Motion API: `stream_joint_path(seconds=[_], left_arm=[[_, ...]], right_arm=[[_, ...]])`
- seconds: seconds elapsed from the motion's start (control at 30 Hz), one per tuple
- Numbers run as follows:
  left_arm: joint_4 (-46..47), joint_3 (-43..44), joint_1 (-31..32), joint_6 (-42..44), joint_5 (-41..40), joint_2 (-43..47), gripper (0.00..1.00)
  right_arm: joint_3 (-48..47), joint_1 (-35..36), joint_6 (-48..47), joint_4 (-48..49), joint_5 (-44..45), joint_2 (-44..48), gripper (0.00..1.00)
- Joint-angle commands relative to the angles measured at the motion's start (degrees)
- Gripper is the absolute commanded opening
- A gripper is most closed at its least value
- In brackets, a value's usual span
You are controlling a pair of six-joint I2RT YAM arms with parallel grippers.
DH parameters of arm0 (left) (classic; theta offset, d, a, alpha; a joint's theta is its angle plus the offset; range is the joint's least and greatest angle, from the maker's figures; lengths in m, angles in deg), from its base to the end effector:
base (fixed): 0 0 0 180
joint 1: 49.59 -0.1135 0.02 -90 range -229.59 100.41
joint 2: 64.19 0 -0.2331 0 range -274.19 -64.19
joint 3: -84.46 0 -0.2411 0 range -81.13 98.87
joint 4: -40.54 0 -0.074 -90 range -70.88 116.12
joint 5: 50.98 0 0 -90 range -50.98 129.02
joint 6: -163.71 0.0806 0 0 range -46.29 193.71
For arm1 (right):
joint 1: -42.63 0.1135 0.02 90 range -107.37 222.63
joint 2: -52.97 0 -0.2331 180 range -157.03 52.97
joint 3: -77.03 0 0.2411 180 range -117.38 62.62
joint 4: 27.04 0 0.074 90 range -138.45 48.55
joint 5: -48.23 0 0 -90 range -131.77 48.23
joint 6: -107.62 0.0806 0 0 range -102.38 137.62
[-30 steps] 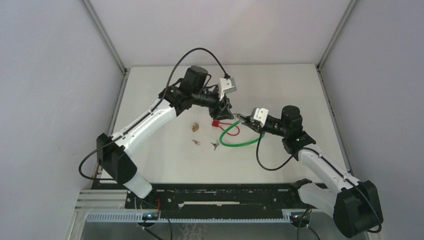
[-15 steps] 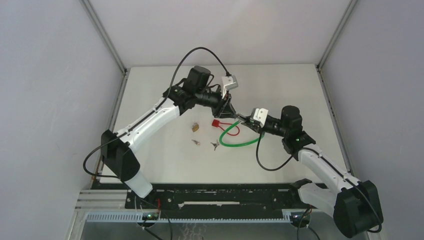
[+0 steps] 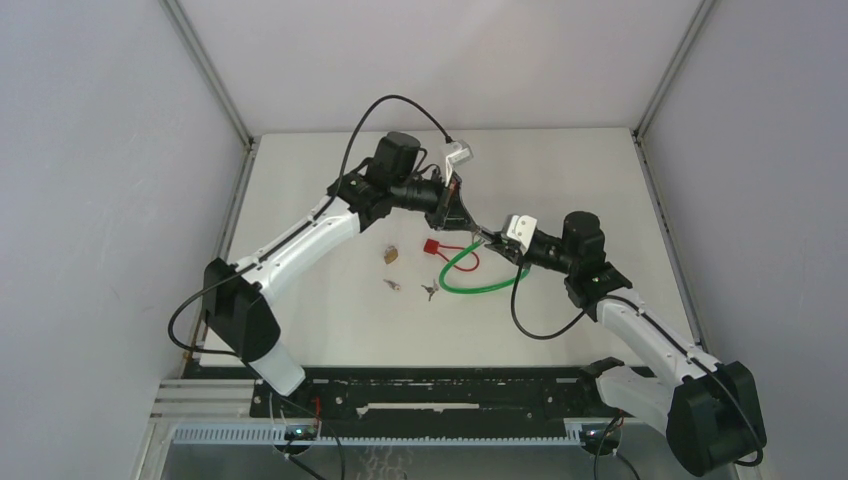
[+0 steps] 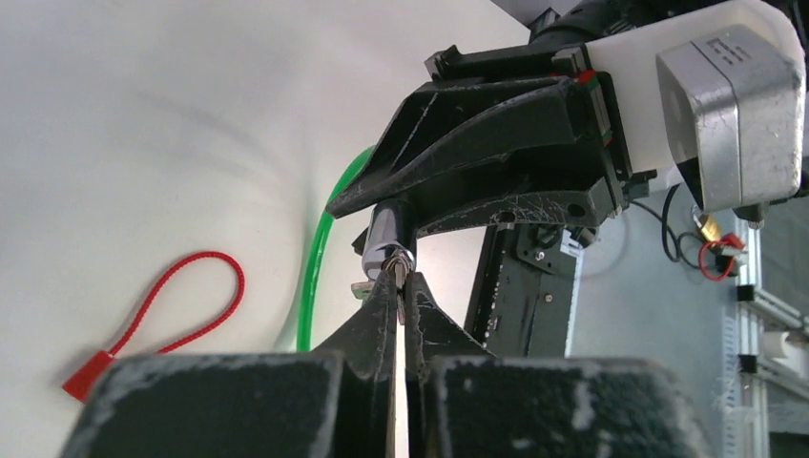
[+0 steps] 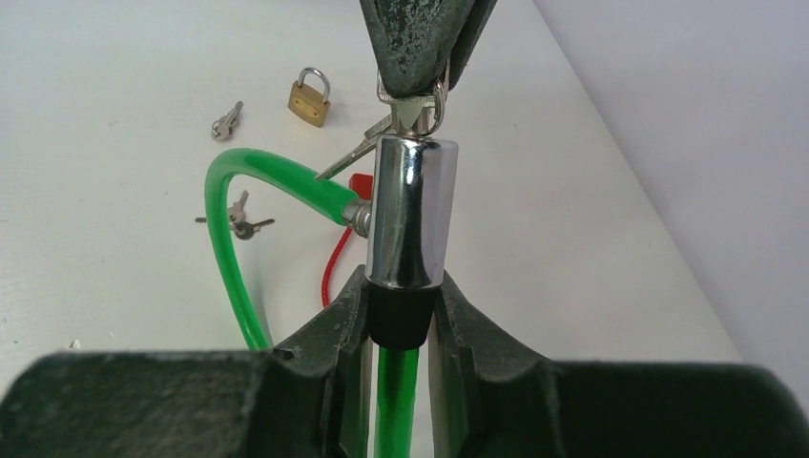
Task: Lock with the key
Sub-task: Lock the lock at the center of the board.
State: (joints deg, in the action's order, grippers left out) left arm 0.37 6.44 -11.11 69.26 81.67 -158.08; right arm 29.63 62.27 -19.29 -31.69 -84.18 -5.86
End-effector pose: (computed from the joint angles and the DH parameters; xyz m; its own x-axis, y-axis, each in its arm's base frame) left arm 0.2693 -0.2838 0.3092 -0.4849 0.3125 -0.8168 0.8721 0.2435 -0.4245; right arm 0.2303 0.1399 0.2282 0.3070 -0.3612 -0.8805 -0.8431 0.3259 -0.4277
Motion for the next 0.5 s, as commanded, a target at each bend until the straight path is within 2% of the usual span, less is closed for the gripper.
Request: stream_joint_path(seconds=[0.0,0.13,0.27,0.33,0.47], left_arm=[[2.0,-2.3,-0.2,-10.9,-4.5,0.4,0.0],[1.2,-3.4,-0.3,-17.8,-4.8,0.0,0.04],[2.2,-3.2,-0.5,-22.0,-2.3,-0.3,0.25],[2.9,-3.0,-0.9,-22.1,-1.6,0.1,0.34],[2.1,-2.2,-1.9,-15.8,-2.7,1.8,0.45]], right_arm=[[1.4,0.7,0.1,-3.6,1.5,0.0,0.0],[1.3,1.1,-0.3,-3.6,2.0,-0.1,0.0],[1.3,1.5,-0.4,-3.7,2.5,-0.1,0.0],[1.4,1.5,-0.4,-3.6,2.6,0.0,0.0],[1.3,1.5,-0.5,-3.8,2.7,-0.1,0.0]])
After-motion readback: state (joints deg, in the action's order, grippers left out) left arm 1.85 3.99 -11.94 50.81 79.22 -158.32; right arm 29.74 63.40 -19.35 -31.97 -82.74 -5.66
